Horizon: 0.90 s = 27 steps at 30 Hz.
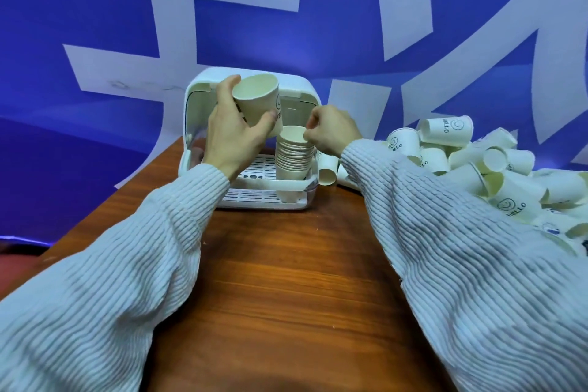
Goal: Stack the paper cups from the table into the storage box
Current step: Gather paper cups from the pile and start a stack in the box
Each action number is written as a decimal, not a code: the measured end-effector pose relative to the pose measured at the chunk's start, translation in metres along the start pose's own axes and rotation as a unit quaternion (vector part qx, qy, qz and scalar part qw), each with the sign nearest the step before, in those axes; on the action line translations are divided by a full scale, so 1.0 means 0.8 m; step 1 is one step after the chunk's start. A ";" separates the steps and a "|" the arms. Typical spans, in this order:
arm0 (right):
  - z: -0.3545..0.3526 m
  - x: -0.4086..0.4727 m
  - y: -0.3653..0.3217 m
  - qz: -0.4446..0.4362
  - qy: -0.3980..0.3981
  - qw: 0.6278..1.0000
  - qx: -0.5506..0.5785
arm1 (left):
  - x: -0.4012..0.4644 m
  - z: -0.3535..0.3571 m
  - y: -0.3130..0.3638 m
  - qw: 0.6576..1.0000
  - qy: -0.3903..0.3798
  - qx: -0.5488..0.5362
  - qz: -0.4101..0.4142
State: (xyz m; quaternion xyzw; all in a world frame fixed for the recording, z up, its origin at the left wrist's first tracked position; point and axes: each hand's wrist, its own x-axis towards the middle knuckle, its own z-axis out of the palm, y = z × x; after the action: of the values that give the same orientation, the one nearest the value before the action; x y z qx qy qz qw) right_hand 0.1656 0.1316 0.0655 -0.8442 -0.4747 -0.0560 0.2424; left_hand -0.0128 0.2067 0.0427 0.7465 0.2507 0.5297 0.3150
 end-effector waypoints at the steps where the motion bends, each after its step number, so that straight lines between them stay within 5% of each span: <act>1: 0.000 -0.001 0.002 -0.005 -0.004 1.000 -0.001 | 0.003 0.004 0.001 1.000 -0.011 0.001 -0.001; 11: -0.025 -0.015 0.029 0.000 0.074 0.996 0.047 | 0.023 0.050 0.018 0.988 -0.106 0.108 0.040; 21: -0.061 -0.047 0.085 0.024 0.078 0.996 0.028 | 0.004 0.058 -0.004 0.904 -0.241 0.349 0.056; 27: -0.097 -0.093 0.124 0.028 0.035 0.999 -0.020 | -0.035 0.090 0.039 0.909 -0.148 0.287 0.264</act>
State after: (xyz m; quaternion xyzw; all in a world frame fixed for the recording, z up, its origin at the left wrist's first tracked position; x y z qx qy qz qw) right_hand 0.2180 -0.0043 0.0738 -0.8594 -0.4410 -0.0885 0.2434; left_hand 0.0480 0.1510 0.0303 0.9133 0.1361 0.3828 -0.0305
